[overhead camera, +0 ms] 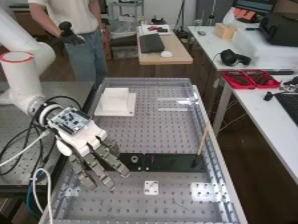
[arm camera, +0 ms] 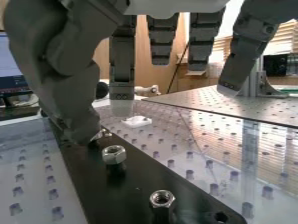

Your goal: Grab the larger nut and place it in the white container

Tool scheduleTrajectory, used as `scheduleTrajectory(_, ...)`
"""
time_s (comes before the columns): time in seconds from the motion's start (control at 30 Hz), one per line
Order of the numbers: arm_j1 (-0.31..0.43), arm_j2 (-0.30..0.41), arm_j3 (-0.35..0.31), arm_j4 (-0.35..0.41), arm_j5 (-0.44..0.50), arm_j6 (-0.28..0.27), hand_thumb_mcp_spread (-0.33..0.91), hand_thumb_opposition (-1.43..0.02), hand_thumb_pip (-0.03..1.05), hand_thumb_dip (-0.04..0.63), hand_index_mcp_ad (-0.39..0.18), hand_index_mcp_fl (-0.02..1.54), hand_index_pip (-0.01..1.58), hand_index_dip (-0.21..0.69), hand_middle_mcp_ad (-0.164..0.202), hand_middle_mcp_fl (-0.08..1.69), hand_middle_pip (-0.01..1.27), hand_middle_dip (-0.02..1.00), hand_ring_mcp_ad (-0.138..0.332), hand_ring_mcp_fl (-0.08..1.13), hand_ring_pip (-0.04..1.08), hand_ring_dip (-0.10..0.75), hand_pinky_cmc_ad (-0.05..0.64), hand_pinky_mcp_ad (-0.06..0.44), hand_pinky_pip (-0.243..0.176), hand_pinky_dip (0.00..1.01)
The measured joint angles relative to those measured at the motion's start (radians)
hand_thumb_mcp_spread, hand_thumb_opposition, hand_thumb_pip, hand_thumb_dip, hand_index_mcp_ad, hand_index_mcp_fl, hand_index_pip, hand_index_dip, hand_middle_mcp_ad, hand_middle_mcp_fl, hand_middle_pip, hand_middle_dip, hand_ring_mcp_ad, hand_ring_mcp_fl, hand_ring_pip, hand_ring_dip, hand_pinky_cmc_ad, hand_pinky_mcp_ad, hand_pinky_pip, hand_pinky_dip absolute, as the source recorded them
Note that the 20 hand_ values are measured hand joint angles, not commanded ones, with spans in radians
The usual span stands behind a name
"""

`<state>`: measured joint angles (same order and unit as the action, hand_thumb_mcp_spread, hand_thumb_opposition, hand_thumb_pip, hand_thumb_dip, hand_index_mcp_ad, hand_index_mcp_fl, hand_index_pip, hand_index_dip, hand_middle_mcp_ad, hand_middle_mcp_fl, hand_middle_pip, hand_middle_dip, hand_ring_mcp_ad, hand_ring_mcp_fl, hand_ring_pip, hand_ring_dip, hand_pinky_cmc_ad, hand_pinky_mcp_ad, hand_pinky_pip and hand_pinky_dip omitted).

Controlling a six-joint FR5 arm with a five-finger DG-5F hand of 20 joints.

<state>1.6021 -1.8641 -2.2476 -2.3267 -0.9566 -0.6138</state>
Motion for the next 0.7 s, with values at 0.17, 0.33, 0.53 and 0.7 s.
scheduleTrajectory(0.17, 0.001, -0.012, -0.004, 0.012, -0.001, -0.005, 0.28, -0.86, 0.73, 0.204, -0.138, 0.00, 1.57, 0.065, 0.059, 0.00, 0.12, 0.22, 0.183, 0.00, 0.25, 0.120, 0.403, 0.342, -0.096, 0.83)
scheduleTrajectory(0.33, -0.006, -0.021, -0.003, 0.014, -0.007, 0.002, 0.28, -0.87, 0.78, 0.204, -0.138, 0.00, 1.57, 0.065, 0.059, 0.00, 0.12, 0.21, 0.180, 0.01, 0.28, 0.106, 0.401, 0.342, -0.096, 0.85)
scheduleTrajectory(0.53, -0.012, -0.026, 0.002, 0.001, -0.017, 0.011, 0.31, -0.86, 0.81, 0.227, -0.138, 0.00, 1.57, 0.093, 0.059, 0.00, 0.12, 0.20, 0.183, 0.00, 0.28, 0.103, 0.398, 0.344, -0.096, 0.85)
scheduleTrajectory(0.7, -0.017, -0.030, 0.006, -0.002, -0.023, 0.018, 0.31, -0.86, 0.81, 0.227, -0.138, 0.00, 1.57, 0.108, 0.059, 0.00, 0.12, 0.20, 0.183, 0.00, 0.28, 0.103, 0.394, 0.330, -0.096, 0.85)
